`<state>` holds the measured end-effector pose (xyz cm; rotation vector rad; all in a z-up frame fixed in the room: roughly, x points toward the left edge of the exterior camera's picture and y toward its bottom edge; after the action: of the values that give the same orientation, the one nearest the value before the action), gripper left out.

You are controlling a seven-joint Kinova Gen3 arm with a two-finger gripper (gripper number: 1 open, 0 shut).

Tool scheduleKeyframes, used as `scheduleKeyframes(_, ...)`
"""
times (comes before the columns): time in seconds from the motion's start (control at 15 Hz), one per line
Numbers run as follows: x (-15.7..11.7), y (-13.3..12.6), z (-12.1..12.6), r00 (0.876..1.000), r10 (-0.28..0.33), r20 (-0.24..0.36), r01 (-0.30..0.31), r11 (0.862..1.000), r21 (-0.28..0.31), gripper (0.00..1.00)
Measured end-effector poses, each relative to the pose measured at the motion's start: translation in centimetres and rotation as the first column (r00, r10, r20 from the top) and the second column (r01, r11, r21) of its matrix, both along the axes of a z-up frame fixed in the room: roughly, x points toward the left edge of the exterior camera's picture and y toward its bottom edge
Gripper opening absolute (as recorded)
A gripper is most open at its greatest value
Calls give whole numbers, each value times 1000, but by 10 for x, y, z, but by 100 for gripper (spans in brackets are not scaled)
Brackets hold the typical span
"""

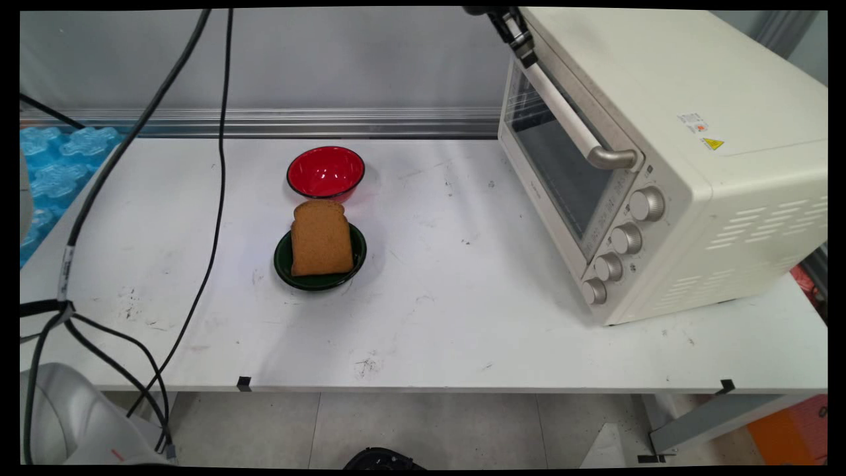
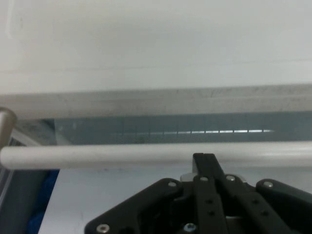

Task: Open the oven

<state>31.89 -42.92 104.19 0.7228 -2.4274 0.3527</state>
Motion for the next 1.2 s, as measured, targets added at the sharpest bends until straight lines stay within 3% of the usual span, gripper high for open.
scheduleKeyframes(0.53,-16,-10,8,1000,-2,-19,3,1000,3,0)
scheduleKeyframes(1.2,-22,-21,-11,999,-6,-44,6,1000,-6,0)
